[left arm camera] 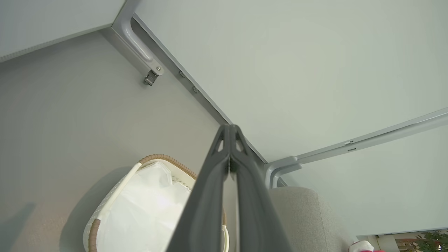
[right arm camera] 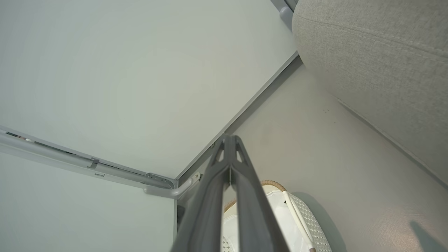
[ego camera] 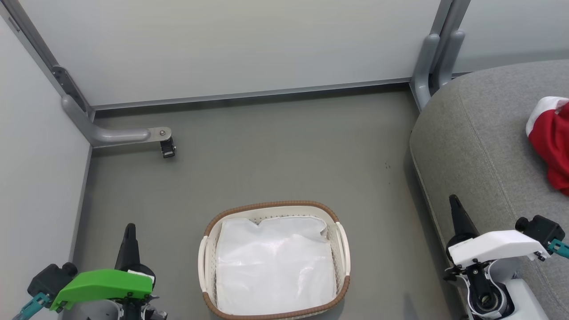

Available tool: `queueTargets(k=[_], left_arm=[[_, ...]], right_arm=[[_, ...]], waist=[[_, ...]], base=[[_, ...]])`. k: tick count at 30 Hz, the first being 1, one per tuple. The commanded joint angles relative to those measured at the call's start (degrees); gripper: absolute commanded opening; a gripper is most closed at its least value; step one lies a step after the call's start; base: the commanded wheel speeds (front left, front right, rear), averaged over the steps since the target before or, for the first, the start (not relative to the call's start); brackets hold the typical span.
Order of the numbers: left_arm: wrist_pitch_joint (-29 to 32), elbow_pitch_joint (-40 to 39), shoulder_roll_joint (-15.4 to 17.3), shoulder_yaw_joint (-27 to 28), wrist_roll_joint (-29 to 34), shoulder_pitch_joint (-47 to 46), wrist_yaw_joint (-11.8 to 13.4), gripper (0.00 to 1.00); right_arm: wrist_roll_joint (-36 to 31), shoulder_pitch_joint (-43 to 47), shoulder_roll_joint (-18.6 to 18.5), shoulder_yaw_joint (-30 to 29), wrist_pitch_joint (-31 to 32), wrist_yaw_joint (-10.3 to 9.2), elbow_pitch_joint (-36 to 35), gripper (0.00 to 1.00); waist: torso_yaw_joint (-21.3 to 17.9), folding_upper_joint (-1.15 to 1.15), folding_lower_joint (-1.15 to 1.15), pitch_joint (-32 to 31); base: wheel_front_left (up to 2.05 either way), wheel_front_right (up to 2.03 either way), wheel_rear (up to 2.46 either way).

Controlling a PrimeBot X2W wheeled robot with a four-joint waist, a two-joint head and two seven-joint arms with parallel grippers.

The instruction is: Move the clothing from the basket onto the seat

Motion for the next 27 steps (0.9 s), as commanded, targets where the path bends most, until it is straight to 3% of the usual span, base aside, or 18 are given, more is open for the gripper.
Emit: queueTargets(k=[1,27], left_arm=[[0.48,-0.7,0.24,0.52,-1.81,-1.53,-0.3,0.0],[4.46,-1.79,0.31,2.36,-15.83,-1.97,-1.17,0.0]], right_arm=[[1.94,0.01,-0.31,-0.42,0.53,-0.02,-1.04,0.0],[17.61,1.83,-0.41,-2.24,4.49,-0.03,-3.34,0.0]], waist=[[0.01,0.0,0.0,-0.08],[0.11,0.0,0.0,-1.36]], base=[[0.0,0.0,0.0],[0.0,0.0,0.0]])
